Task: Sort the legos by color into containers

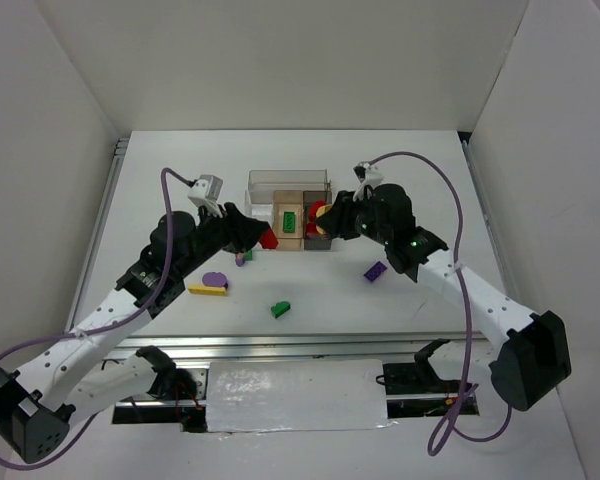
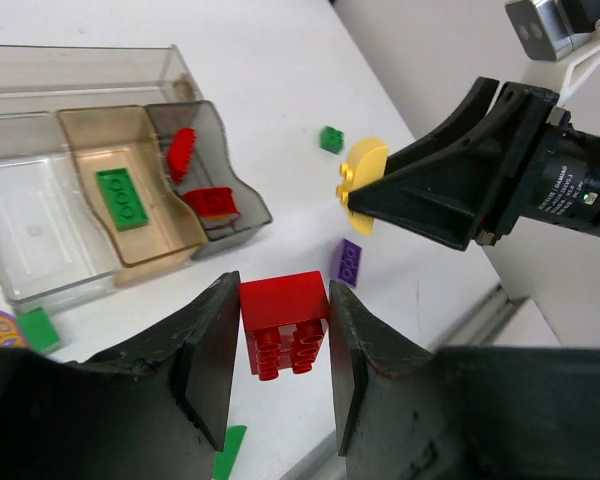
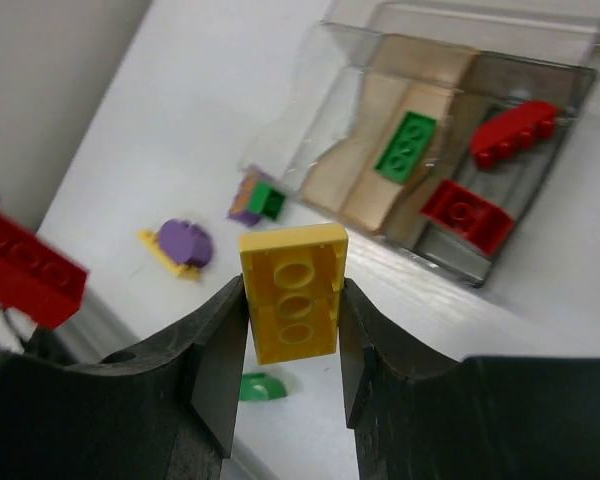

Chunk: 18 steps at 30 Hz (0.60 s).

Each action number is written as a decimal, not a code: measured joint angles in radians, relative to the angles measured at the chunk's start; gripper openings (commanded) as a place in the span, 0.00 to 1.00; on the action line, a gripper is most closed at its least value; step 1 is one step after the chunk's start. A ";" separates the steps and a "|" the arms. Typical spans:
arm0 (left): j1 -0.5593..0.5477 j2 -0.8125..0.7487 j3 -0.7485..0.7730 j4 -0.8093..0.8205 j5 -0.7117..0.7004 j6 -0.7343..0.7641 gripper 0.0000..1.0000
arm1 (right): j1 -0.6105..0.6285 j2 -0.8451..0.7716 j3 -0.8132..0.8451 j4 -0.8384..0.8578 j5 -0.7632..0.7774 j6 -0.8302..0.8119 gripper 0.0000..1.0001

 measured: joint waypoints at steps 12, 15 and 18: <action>0.000 -0.087 0.095 -0.189 -0.307 -0.077 0.00 | 0.084 0.591 0.517 -0.153 0.195 0.074 0.04; 0.000 -0.111 0.119 -0.228 -0.334 -0.074 0.00 | 0.133 0.756 0.687 -0.198 0.213 0.089 0.05; 0.000 -0.118 0.138 -0.258 -0.352 -0.072 0.00 | 0.168 0.906 0.849 -0.247 0.248 0.102 0.06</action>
